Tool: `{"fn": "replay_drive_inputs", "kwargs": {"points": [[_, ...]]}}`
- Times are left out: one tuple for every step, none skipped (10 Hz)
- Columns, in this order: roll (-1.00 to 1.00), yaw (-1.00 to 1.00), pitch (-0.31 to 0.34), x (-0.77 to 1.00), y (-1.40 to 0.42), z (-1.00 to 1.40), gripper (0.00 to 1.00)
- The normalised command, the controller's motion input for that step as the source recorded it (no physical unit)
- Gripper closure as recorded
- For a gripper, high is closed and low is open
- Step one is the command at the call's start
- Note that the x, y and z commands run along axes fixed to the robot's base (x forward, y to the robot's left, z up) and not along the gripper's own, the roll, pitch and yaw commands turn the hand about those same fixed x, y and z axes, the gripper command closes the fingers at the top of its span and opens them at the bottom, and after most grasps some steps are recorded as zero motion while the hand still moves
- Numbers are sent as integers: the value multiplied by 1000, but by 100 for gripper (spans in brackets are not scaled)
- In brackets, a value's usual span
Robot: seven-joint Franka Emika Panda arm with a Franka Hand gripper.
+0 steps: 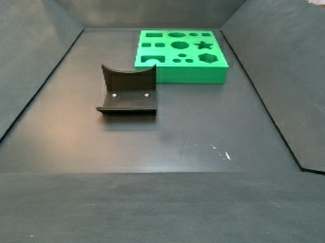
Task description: Insert the oval object.
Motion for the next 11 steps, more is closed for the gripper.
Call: {"fn": "replay_drive_inputs", "kwargs": {"points": [[74,-69,-134,-166,0,-1000,100],[90,-91,-131,-109,0,-991,100],[90,-94,-126,-57,0,-1000,100],[100,-77,-123,-6,-57,-1000,100],[93,-63,-129,0,-103,-1000,100],[156,-51,-140,0,-317,-903,100],[157,-34,-56,46,-423,-800,100],[87,-17,-10,46,-351,-629,100],[36,-9,-63,0,-234,-631,100],[4,0,0,83,-6,-386,100],[69,0,-74,0,29,-506,100]]}}
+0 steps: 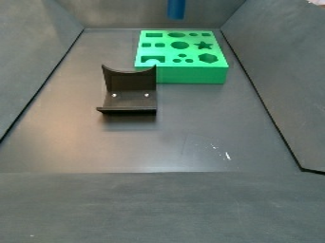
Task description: Insert the oval object.
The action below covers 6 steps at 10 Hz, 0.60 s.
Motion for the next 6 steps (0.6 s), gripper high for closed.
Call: {"fn": "replay_drive_inputs", "kwargs": {"points": [[81,0,-57,-43,100,-423,100],[110,0,-44,-69,51,-414,100],[184,0,-49,-89,83,-494,100],[179,0,-83,-120,49,-529,100],[121,0,-107,-71,0,-606,100],[116,0,-139,-80,0,-629,100]]}}
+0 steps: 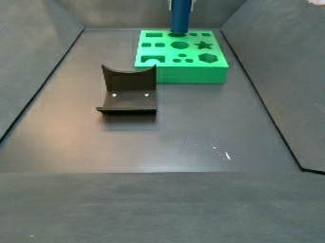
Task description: Insert the oval object.
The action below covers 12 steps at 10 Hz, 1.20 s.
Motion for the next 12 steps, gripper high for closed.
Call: {"fn": "replay_drive_inputs", "kwargs": {"points": [[0,0,-91,200,-54,-586,100],[76,0,0,429,0,-469,100],[83,0,0,509,0,-440,100],[93,0,0,460,0,-477,100],[133,0,-176,51,0,-617,100],[107,0,-234,0,-6,-743,100],[100,-6,-199,0,-31,-814,100],[94,-9,-164,51,-23,-869,100],[101,-11,-124,109,-100,-946,100],[34,-14,-66,169,-114,-1000,100],[0,0,-79,114,-74,-974,100],[-99,-3,0,20,83,0,100]]}}
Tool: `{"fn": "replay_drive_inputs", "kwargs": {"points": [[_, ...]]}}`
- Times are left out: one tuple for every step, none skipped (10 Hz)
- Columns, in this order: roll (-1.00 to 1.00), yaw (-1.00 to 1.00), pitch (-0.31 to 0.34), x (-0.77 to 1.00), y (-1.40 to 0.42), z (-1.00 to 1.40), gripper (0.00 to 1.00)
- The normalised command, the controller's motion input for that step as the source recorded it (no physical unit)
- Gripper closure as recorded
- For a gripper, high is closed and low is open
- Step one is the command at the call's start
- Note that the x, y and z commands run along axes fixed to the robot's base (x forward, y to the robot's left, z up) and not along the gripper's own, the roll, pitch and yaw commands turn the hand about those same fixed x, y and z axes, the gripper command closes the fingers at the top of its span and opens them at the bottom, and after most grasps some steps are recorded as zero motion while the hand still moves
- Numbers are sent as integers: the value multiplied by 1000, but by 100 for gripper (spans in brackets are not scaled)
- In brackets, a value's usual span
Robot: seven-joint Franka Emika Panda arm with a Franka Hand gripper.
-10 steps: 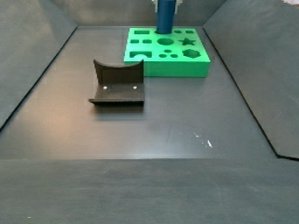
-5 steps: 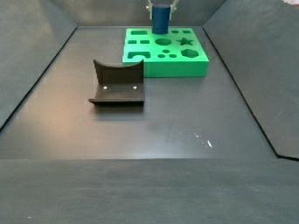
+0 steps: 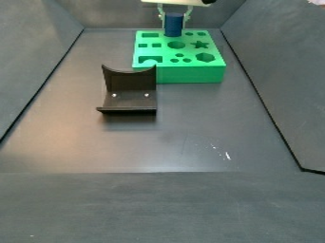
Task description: Insert the oval object.
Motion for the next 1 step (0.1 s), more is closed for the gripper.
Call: {"fn": "replay_drive_inputs", "kwargs": {"points": [[0,0,0,0,0,0,100]]}}
